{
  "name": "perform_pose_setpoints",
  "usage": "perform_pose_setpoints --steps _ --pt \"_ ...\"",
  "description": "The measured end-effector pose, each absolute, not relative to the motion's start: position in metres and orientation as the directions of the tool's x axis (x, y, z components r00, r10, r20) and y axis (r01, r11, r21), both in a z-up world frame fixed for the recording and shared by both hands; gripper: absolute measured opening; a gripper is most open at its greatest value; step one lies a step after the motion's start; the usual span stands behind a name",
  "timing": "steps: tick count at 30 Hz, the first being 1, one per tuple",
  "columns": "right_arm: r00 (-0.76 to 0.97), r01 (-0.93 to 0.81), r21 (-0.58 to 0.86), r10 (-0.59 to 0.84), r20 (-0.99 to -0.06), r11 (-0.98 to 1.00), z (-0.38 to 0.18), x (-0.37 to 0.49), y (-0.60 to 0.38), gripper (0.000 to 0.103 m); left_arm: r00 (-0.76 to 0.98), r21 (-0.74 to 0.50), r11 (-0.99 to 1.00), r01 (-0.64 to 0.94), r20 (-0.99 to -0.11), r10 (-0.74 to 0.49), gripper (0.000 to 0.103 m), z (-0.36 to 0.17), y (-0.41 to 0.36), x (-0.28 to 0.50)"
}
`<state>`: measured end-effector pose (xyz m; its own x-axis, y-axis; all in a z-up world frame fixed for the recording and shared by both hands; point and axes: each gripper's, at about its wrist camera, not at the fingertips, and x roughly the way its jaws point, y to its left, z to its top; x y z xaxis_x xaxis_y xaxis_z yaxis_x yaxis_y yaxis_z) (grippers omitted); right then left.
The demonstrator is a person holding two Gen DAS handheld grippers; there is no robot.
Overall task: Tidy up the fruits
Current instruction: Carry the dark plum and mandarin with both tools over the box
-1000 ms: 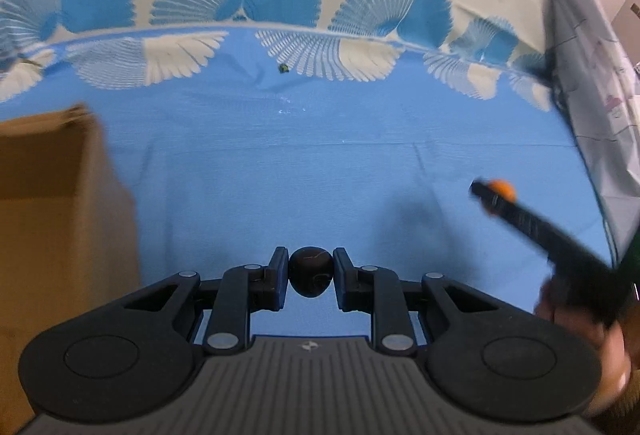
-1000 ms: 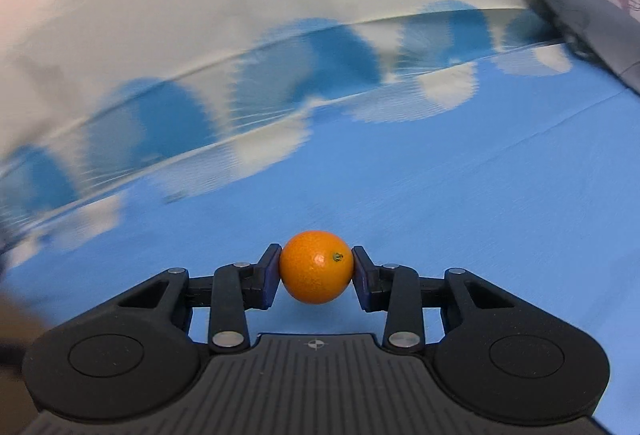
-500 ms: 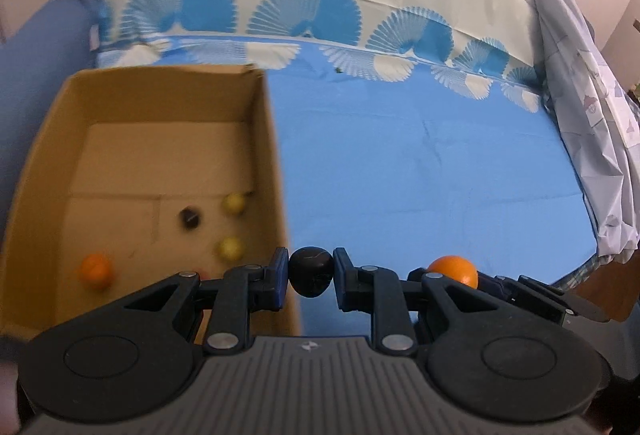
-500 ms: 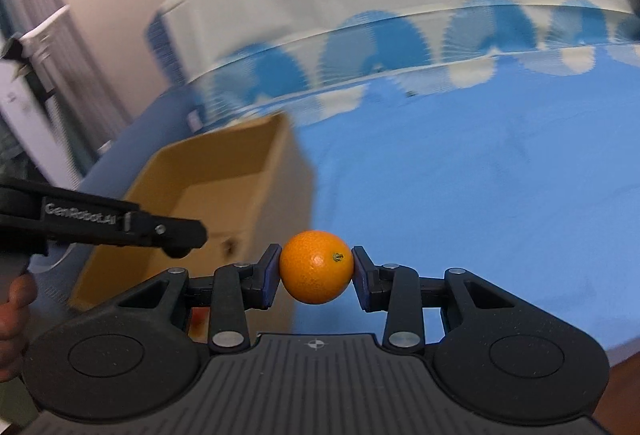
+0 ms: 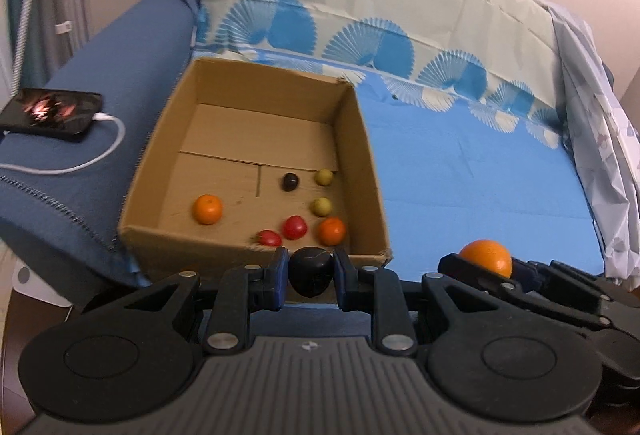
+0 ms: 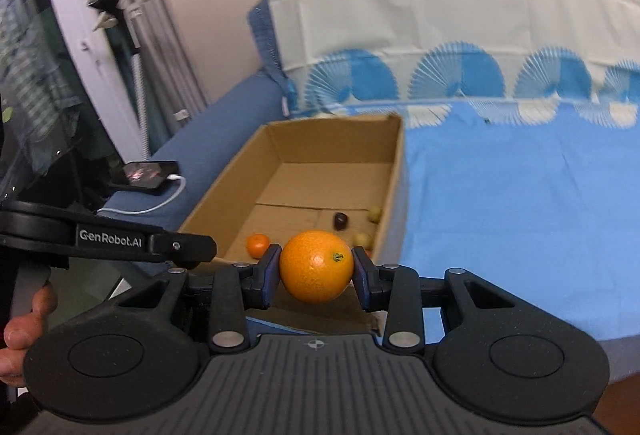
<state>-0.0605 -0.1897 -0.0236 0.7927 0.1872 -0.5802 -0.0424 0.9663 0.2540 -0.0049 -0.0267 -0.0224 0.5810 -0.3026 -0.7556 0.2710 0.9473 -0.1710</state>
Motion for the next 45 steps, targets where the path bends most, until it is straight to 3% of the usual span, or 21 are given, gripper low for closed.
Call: perform_pose_setpoints --steps 20,32,45 --pt "0.826 -0.060 0.246 0.187 -0.531 0.967 0.002 -0.097 -0.173 0.039 0.639 -0.219 0.947 0.237 -0.699 -0.321 0.026 0.003 -0.002 -0.046" --pt "0.838 -0.133 0.285 0.261 -0.480 0.949 0.003 -0.107 -0.177 0.039 0.656 -0.162 0.965 0.205 -0.709 -0.259 0.026 0.016 -0.003 -0.057" --pt "0.807 -0.110 0.253 0.234 -0.542 0.961 -0.010 -0.088 -0.175 0.039 0.613 -0.173 0.965 0.198 -0.746 -0.260 0.026 -0.006 0.002 -0.034"
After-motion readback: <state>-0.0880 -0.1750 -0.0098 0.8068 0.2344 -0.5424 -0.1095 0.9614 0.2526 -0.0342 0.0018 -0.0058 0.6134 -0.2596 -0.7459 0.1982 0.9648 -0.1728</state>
